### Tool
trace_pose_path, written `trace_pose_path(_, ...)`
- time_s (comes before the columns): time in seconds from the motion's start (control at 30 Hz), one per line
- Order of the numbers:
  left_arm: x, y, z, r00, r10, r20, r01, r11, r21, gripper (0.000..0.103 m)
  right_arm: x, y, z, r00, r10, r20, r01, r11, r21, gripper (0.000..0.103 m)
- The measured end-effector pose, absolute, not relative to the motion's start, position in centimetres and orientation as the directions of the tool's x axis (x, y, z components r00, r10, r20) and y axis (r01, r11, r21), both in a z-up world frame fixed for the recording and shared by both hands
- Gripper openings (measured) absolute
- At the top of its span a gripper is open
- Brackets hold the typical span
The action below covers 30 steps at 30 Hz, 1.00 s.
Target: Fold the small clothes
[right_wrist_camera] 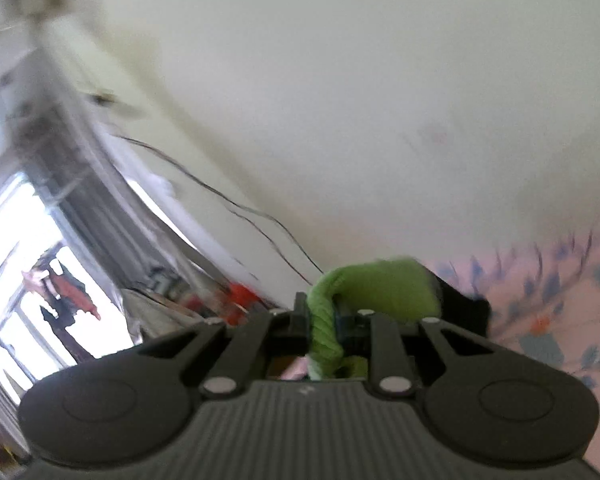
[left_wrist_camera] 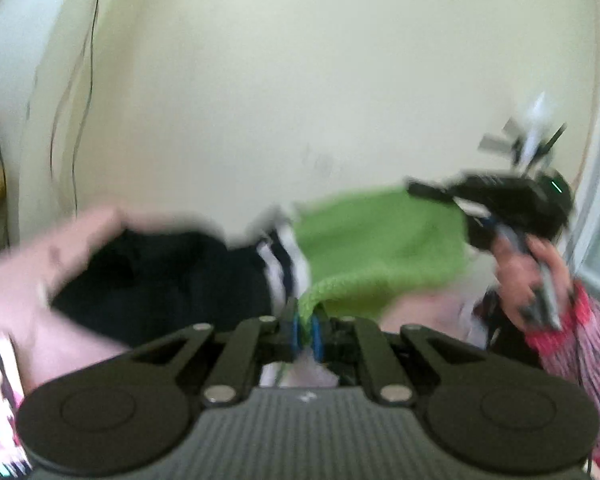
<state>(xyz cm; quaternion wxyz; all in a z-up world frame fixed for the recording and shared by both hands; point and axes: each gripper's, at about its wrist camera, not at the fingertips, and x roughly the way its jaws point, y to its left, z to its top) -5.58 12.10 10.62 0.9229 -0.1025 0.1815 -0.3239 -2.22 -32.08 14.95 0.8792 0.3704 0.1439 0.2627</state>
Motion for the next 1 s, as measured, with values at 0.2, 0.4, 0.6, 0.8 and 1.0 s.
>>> trace_pose_path(0.2, -11.4, 15.6, 19.3, 0.777, -0.629, 0.010, 0.610, 0.750, -0.256, 0.006, -16.2, -31.4, 25.8, 0.845, 0.494, 0.206, -0.512, 0.635, 0.578, 0.016)
trace_pose_path(0.4, -16.8, 17.8, 28.0, 0.764, -0.612, 0.205, 0.644, 0.745, -0.173, 0.006, -24.5, -28.9, 33.7, 0.871, 0.387, 0.303, -0.488, 0.755, 0.439, 0.016)
trace_pose_path(0.6, -15.6, 15.3, 29.6, 0.738, -0.659, 0.149, 0.675, 0.724, -0.140, 0.006, -25.4, -30.9, 33.9, 0.914, 0.315, 0.255, -0.402, 0.784, 0.474, 0.015)
trace_pose_path(0.8, -7.6, 10.9, 25.0, 0.751, -0.660, -0.007, 0.642, 0.734, -0.221, 0.006, -17.0, -34.5, 27.7, 0.959, 0.277, 0.062, -0.261, 0.776, 0.574, 0.015)
trace_pose_path(1.0, 7.9, -0.2, 16.0, 0.815, -0.475, -0.331, 0.456, 0.879, -0.140, 0.021, -1.3, -39.1, 15.0, 0.956, 0.173, -0.237, 0.009, 0.790, 0.613, 0.059)
